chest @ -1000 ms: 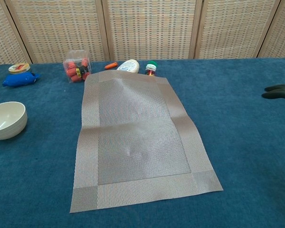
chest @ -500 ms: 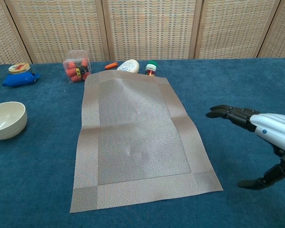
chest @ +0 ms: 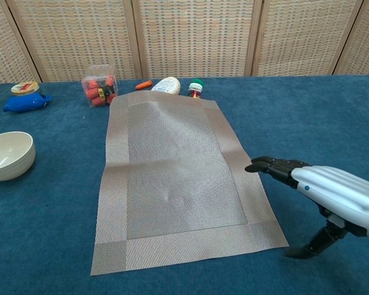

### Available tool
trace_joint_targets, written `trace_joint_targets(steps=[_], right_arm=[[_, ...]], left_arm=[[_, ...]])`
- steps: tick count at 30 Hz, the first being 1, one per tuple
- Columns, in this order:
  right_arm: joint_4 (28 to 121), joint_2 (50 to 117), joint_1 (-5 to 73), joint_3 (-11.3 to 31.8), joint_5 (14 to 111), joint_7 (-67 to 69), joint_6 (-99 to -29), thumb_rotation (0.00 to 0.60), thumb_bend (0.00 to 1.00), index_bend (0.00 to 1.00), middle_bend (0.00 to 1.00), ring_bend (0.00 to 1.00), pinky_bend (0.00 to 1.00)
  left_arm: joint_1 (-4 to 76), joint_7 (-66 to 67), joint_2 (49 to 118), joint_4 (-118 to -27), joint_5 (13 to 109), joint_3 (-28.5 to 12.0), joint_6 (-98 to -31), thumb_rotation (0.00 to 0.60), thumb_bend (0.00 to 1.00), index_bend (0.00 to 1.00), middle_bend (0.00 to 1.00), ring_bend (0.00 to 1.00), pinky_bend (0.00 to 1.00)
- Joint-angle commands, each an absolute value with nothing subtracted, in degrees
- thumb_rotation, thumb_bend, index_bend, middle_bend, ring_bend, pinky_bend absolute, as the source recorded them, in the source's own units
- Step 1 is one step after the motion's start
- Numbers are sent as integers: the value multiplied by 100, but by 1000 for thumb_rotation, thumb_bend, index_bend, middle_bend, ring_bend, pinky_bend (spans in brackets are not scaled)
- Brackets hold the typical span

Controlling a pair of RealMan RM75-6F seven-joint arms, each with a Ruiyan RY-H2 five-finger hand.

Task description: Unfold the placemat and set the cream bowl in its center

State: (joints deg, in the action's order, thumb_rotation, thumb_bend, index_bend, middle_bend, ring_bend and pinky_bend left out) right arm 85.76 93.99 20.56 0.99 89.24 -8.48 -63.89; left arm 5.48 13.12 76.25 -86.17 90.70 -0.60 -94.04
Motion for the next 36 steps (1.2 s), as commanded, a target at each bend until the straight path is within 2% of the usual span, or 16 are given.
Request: trace_joint_targets(steps=[1, 17, 20, 28, 34, 36], right_arm=[[8506, 9492, 2106, 133, 8800, -943, -6304, 600, 14, 111, 0, 0, 0], [8278, 9708, 2209, 132, 8447, -1107, -6131, 600, 16, 117, 0, 0, 0], [8206, 9776, 2210, 133, 8436, -1086, -6160, 600, 41, 128, 0, 0, 0], [7822, 10112, 2241, 123, 8617, -763, -6370, 600, 322, 163, 0, 0, 29], [7676, 10246, 2260, 120, 8666, -578, -6449, 600, 482, 168, 0, 0, 34], [7666, 10254, 2262, 114, 8698, -533, -6495, 600, 500, 169, 0, 0, 34]], left_arm=[[541, 1299, 7623, -8616, 9083, -73, -9401, 600, 132, 75, 0, 0, 0], [503, 1285, 7655, -8591, 9092, -153, -9370, 600, 132, 91, 0, 0, 0], [497, 1272, 7664, -8585, 9097, -166, -9376, 600, 132, 98, 0, 0, 0], [494, 1240, 7685, -8545, 9064, -196, -9317, 600, 132, 101, 0, 0, 0], [486, 1227, 7682, -8547, 9068, -209, -9303, 600, 132, 101, 0, 0, 0], [484, 1220, 7680, -8544, 9064, -216, -9296, 600, 131, 101, 0, 0, 0]])
